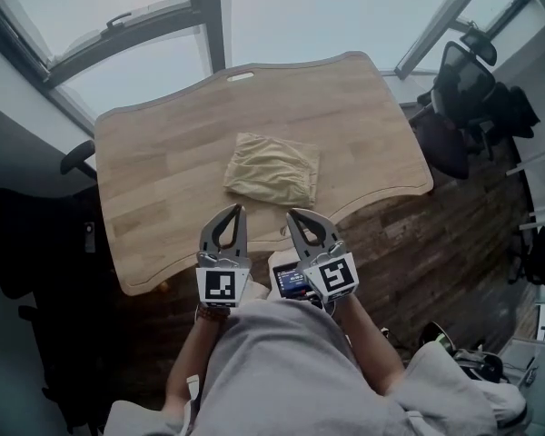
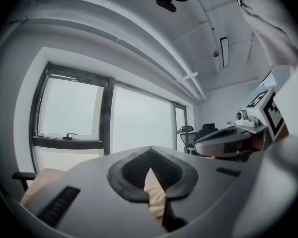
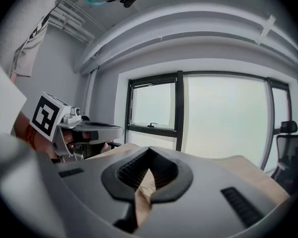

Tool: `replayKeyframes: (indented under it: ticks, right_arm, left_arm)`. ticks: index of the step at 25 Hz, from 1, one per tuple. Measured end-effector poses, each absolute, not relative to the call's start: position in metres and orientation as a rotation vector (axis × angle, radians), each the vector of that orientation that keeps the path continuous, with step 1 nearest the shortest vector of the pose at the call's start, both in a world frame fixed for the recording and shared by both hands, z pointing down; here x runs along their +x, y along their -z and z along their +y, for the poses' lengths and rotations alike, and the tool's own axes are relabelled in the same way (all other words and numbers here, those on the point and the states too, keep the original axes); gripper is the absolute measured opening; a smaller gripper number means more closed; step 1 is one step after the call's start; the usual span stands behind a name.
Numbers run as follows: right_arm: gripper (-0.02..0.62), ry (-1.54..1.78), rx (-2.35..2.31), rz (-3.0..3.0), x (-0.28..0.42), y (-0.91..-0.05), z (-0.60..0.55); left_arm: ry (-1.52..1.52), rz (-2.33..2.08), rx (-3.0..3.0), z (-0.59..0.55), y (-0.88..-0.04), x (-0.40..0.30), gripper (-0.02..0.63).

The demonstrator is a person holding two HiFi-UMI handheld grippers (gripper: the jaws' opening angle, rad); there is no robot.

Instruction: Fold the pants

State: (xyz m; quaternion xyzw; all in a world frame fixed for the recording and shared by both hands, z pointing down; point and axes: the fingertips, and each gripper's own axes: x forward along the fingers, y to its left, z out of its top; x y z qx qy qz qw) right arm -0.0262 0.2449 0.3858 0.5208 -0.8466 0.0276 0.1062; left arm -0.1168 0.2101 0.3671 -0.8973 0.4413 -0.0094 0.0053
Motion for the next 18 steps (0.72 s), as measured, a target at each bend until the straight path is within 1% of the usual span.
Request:
replayKeyframes:
  ticks: [4, 18]
  right_arm:
    - [0.003, -0.101, 1.537, -2.474, -0.029, -0.387, 0.249]
    - [0.003, -0.112, 1.534, -2.428, -0.033, -0.396, 0.244]
  left_arm:
    - [0.127, 1.375, -2.824, 0.218, -0.377, -0.124, 0.006]
    - [0.117, 1.363, -2.853, 0.212, -0.381, -0.127, 0.006]
